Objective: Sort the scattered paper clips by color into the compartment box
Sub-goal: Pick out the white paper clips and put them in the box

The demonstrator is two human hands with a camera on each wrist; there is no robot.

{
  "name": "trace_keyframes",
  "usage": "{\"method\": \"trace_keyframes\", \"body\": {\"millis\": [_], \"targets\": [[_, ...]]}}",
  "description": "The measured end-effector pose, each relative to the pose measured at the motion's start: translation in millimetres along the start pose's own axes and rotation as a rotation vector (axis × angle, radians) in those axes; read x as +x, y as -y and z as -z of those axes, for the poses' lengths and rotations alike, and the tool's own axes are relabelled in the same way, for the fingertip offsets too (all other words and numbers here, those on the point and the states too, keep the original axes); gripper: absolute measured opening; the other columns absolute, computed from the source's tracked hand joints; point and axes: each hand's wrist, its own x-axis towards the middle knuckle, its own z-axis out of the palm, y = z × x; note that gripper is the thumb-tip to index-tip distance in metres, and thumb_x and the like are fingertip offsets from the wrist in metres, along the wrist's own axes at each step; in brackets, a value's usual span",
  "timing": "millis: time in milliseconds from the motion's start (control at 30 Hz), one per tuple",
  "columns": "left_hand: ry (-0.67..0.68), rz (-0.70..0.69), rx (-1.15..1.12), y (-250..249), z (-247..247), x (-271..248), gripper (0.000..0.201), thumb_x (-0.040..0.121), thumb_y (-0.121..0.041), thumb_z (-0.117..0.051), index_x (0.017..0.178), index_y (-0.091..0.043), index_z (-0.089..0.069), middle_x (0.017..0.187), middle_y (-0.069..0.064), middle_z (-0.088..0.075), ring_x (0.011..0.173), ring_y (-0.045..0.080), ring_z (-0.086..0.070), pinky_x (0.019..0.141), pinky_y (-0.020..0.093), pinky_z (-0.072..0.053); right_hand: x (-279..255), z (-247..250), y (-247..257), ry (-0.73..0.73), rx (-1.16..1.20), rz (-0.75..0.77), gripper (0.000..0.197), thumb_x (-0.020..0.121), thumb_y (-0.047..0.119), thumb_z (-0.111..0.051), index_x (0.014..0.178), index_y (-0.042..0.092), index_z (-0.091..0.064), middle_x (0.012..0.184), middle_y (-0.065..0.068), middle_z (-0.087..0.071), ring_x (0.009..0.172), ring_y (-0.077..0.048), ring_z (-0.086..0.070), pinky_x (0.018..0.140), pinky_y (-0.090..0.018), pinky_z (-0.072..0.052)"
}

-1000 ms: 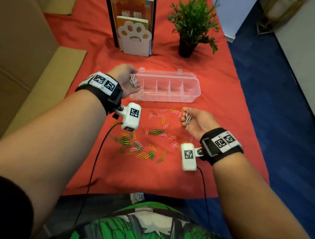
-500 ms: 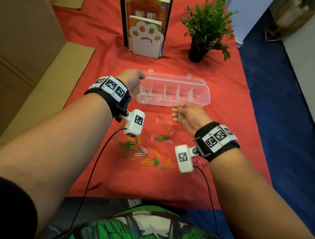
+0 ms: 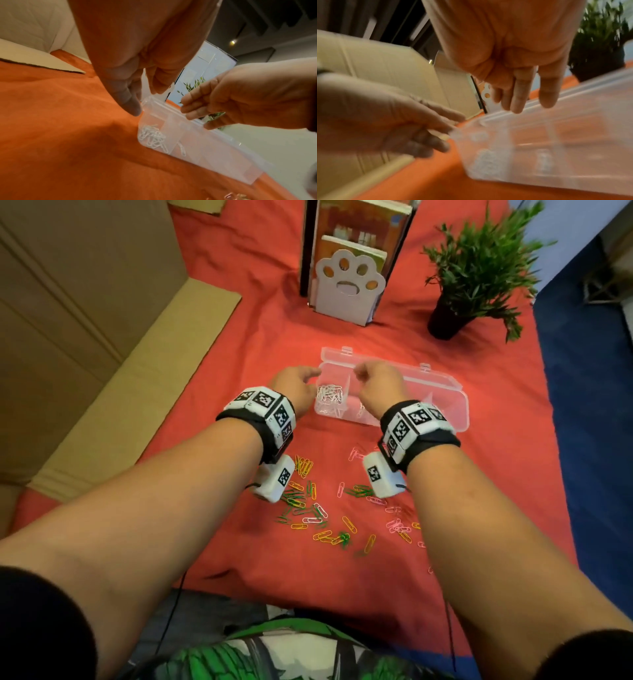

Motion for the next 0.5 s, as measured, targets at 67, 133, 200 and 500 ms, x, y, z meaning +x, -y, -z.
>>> {"method": "trace_keyframes", "body": {"millis": [67, 133, 200, 500], "targets": [[0.025, -0.023, 0.055, 1.4, -0.6, 2.3, 0.037, 0.090, -0.015, -0.051, 0.125, -0.021, -0.057, 0.128, 0.008, -0.061, 0.101, 0.024, -0.063, 0.085, 0.028, -0.047, -1.0, -1.5, -13.1, 0.153, -0.297, 0.052, 0.046, 0.082, 0.000, -0.047, 0.125, 0.013, -0.056, 0.130, -0.012, -0.056, 0.121, -0.032, -0.051, 0.104, -0.050, -0.040], [0.052, -0.029, 0.057, 0.0, -2.8, 5.2, 0.033, 0.090, -0.016, -0.052, 0.121, -0.020, -0.061, 0.118, 0.009, -0.067, 0.095, 0.026, -0.065, 0.081, 0.026, -0.048, -1.2, -6.9, -20.5, 0.281, -0.566, 0.113, 0.046, 0.083, 0.011, -0.051, 0.128, 0.020, -0.052, 0.129, -0.006, -0.052, 0.125, -0.030, -0.046, 0.107, -0.061, -0.029], [0.074, -0.020, 0.028, -1.2, -6.2, 9.1, 0.032, 0.089, -0.014, -0.054, 0.120, -0.018, -0.062, 0.104, 0.015, -0.071, 0.091, 0.031, -0.068, 0.082, 0.029, -0.053, 0.9, -13.1, -24.2, 0.315, -0.782, 0.194, 0.046, 0.080, 0.019, -0.056, 0.126, 0.022, -0.051, 0.124, -0.004, -0.051, 0.124, -0.027, -0.044, 0.107, -0.067, -0.018], [0.045, 0.043, -0.063, 0.0, -12.7, 19.9, 0.040, 0.084, -0.002, -0.057, 0.122, -0.013, -0.059, 0.099, 0.014, -0.072, 0.081, 0.021, -0.070, 0.078, 0.030, -0.056, 8.8, -12.7, -17.0, 0.384, -0.989, 0.205, 0.026, 0.082, 0.030, -0.050, 0.104, 0.023, -0.061, 0.111, 0.000, -0.057, 0.119, -0.023, -0.039, 0.101, -0.058, -0.020]]}}
